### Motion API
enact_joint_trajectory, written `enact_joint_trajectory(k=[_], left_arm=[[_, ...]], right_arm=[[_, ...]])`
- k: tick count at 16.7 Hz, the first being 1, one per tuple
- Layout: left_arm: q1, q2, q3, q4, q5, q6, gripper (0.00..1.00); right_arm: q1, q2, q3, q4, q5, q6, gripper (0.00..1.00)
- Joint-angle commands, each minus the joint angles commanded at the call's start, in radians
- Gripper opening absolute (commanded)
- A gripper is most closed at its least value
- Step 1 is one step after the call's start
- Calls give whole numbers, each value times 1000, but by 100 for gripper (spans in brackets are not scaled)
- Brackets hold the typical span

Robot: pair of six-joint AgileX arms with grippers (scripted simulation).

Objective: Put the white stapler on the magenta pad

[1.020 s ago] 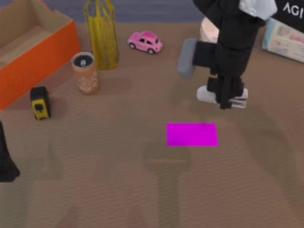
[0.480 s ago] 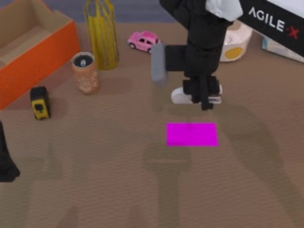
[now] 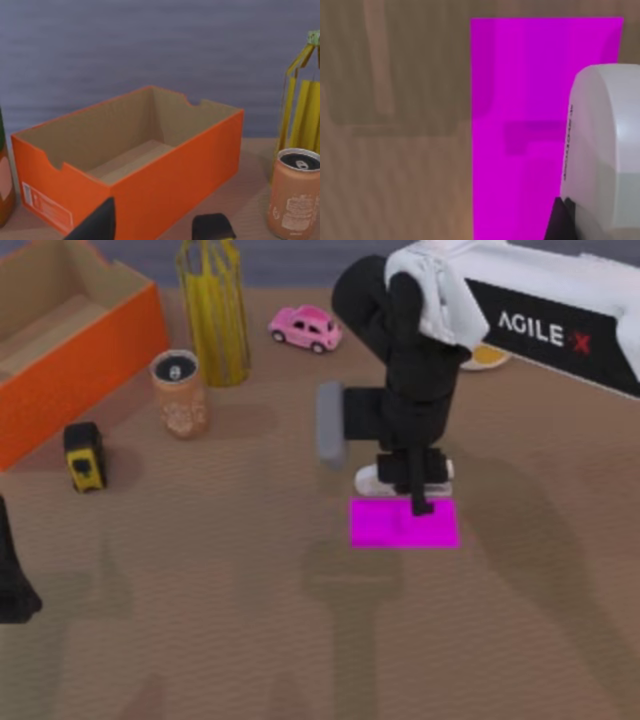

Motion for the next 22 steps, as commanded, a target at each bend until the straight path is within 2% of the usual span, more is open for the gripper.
enact_joint_trajectory(k=[3,8,21,22], left_arm=[[0,0,0,0,0,0,100],[0,0,0,0,0,0,100],[0,0,0,0,0,0,100],[0,0,0,0,0,0,100]], right_arm=[[4,16,-86,98,1,-4,0],[4,19,-100,113,1,-5,0],[4,19,-100,113,1,-5,98],[4,19,-100,113,1,-5,100]])
